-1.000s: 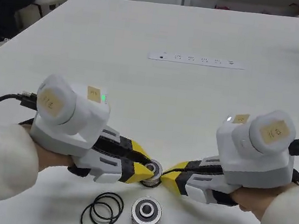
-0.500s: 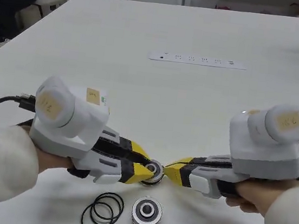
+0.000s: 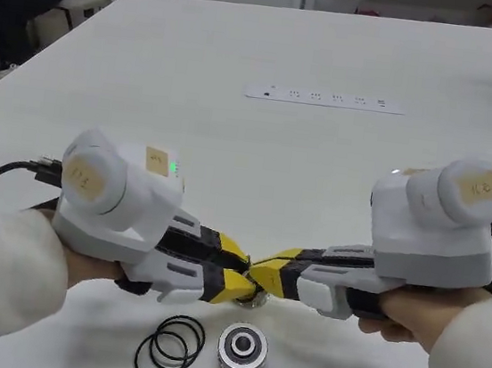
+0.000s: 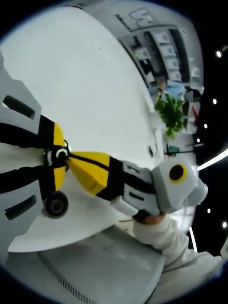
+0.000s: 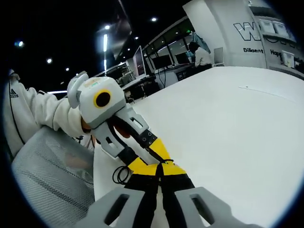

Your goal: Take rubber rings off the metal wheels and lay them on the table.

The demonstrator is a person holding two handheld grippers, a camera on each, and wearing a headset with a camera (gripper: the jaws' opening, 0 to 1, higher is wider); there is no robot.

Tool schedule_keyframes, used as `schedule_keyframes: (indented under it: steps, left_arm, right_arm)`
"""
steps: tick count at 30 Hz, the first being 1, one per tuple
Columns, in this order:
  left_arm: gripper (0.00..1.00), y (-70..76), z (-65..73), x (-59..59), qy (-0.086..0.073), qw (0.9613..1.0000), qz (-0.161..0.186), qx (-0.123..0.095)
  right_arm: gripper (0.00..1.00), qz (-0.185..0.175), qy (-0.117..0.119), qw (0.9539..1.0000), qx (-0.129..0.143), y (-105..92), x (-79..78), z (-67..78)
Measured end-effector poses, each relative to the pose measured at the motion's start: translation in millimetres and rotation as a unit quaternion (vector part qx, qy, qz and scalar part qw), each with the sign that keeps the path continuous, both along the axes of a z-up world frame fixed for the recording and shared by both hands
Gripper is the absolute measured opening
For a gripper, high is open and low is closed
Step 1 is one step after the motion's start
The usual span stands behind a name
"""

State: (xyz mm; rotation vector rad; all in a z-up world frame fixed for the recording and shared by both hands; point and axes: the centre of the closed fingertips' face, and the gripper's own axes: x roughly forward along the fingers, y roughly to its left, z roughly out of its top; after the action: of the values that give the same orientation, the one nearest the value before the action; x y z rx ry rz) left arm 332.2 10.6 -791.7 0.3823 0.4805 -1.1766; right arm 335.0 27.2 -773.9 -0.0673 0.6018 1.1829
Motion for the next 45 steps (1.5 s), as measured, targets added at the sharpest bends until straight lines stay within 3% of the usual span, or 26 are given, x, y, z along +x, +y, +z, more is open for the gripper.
schedule_keyframes:
  steps: [1,3,10,13,19,26,31,33,35,41,45]
  left_arm:
    - [0.13,0.2,0.0,0.0,-0.001,1.0000,-0.001,0.000]
    - [0.14,1.0,-0.1,-0.1,-0.006,1.0000,-0.005,0.005]
    - [0.17,8.5,7.2,-0.8,-0.003,0.9999,-0.006,0.012]
    - [0.23,12.2,23.8,-4.1,-0.001,0.9999,0.003,-0.012]
    - [0.37,24.9,41.6,-12.5,-0.004,0.9996,0.008,-0.027]
    - [0.54,41.8,52.5,-15.4,-0.009,0.9992,0.026,-0.028]
    - [0.61,47.7,55.4,-26.9,-0.013,0.9994,0.021,-0.022]
    - [0.62,51.0,53.5,-37.0,-0.004,0.9997,0.014,-0.017]
    - [0.65,51.9,53.3,-47.4,0.012,0.9995,0.010,-0.029]
    - [0.67,63.3,48.3,-59.6,0.019,0.9994,0.017,-0.022]
    - [0.66,69.7,51.8,-66.0,0.030,0.9980,0.033,-0.044]
  right_arm:
    - [0.00,0.003,-0.015,0.9999,-0.006,0.0,2.1,-1.2]
    - [0.00,-0.005,0.017,0.9997,0.016,0.3,-1.2,-0.9]
    - [0.00,-0.019,0.026,0.9993,0.020,-5.3,0.8,0.0]
    - [0.00,-0.018,0.025,0.9992,0.024,-4.1,-0.5,3.4]
    - [0.00,-0.013,0.033,0.9984,0.043,0.3,-6.6,16.2]
    - [0.00,0.008,0.039,0.9978,0.053,9.7,-17.7,22.8]
    - [0.00,0.025,0.049,0.9969,0.056,16.4,-25.6,24.0]
    - [0.00,0.035,0.054,0.9963,0.056,20.2,-31.2,24.3]
    - [0.00,0.041,0.056,0.9960,0.056,22.1,-33.4,23.8]
    - [0.00,0.073,0.068,0.9938,0.049,32.5,-50.8,18.5]
    - [0.00,0.092,0.077,0.9919,0.042,37.8,-63.1,13.3]
